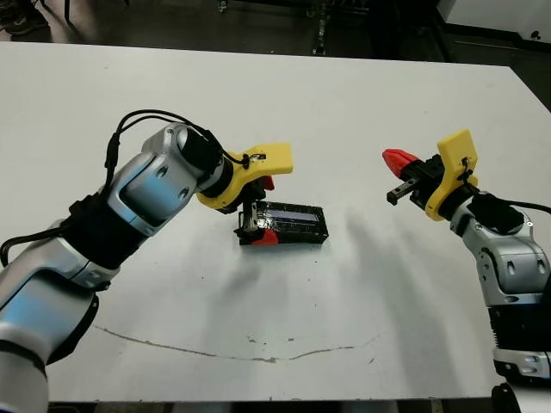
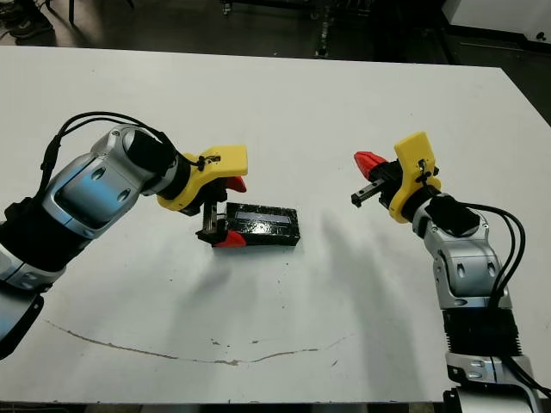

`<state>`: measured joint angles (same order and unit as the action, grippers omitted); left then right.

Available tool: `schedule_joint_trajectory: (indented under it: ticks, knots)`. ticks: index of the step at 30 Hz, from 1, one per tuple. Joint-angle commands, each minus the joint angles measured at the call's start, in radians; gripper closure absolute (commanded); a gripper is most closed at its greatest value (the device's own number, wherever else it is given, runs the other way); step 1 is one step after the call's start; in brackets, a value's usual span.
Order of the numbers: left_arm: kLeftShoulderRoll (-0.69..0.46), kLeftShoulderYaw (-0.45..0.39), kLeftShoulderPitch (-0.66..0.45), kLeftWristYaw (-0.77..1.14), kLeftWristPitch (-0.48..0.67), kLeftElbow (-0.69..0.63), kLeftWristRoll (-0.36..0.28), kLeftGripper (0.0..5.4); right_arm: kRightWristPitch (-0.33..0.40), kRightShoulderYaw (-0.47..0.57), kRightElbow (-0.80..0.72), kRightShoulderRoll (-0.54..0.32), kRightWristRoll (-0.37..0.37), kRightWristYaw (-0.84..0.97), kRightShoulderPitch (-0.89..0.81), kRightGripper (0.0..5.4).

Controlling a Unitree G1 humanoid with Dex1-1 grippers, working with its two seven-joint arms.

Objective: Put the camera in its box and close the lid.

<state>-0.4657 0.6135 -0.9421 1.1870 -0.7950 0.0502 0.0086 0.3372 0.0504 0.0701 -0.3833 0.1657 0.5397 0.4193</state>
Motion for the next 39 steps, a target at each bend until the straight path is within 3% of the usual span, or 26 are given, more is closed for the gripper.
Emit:
schedule_joint_trajectory:
  ticks: [1, 39]
  knots:
    - [0.005, 0.003, 0.019, -0.012, 0.017, 0.016, 0.004, 0.01, 0.009, -0.001, -0.008, -0.008, 0.0, -0.005, -0.021, 5.4]
    - [0.019, -0.004, 0.035, -0.013, 0.062, 0.093, 0.009, 0.01, 0.0, -0.003, -0.008, -0.011, 0.006, 0.002, -0.023, 5.4]
